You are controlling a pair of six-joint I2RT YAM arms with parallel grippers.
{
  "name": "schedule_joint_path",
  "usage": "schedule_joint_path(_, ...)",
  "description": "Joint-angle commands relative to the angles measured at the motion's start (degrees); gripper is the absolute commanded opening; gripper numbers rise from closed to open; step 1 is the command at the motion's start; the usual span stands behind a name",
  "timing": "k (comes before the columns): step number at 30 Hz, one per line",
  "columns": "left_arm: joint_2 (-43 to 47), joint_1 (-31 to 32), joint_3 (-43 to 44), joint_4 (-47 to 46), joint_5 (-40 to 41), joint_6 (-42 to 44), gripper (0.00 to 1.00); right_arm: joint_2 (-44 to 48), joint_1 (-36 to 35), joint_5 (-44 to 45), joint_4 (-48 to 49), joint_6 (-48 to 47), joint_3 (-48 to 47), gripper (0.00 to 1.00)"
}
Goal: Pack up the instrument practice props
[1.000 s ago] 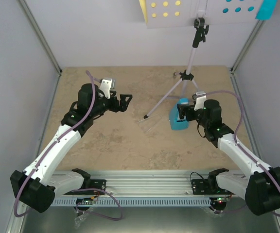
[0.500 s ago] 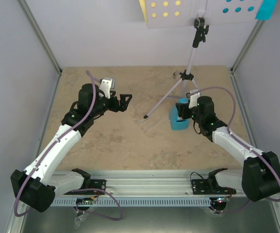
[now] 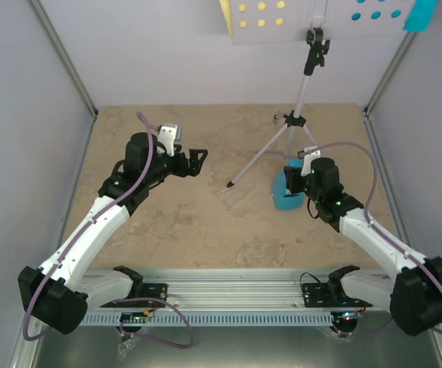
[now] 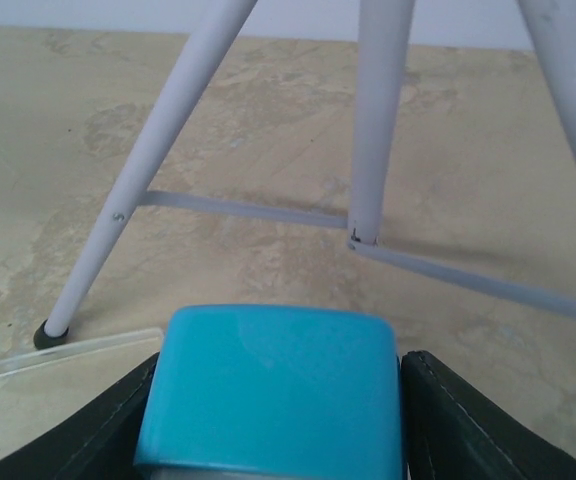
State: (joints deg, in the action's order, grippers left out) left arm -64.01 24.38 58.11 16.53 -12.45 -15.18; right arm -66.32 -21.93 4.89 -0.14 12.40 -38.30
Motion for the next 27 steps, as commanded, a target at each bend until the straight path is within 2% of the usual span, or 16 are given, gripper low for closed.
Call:
schedule_joint_path(1, 1.31, 0.14, -0.69, -0.98, 1.27, 0.19, 0.99, 8.28, -1.77, 3.8, -3.54, 4.13, 1.78, 0.45)
schedule_joint_path(8, 1.34, 0.14, -0.73, -0.84, 2.11, 0.41, 0.99, 15.81, -6.98, 6.76, -11.64, 10.26, 3.76, 0.41)
schedule_joint_path(15, 1.18, 0.14, -0.72, -0.5, 3.64, 0.99, 0.99, 20.25, -18.29, 10.73, -12.77, 17.53, 4.33, 0.41)
schedule_joint_path(27, 0.9, 0.14, -0.75, -0.25, 4.99, 1.51, 0.99, 7.89, -37.7, 27.06, -11.51, 24.32, -1.86, 0.41)
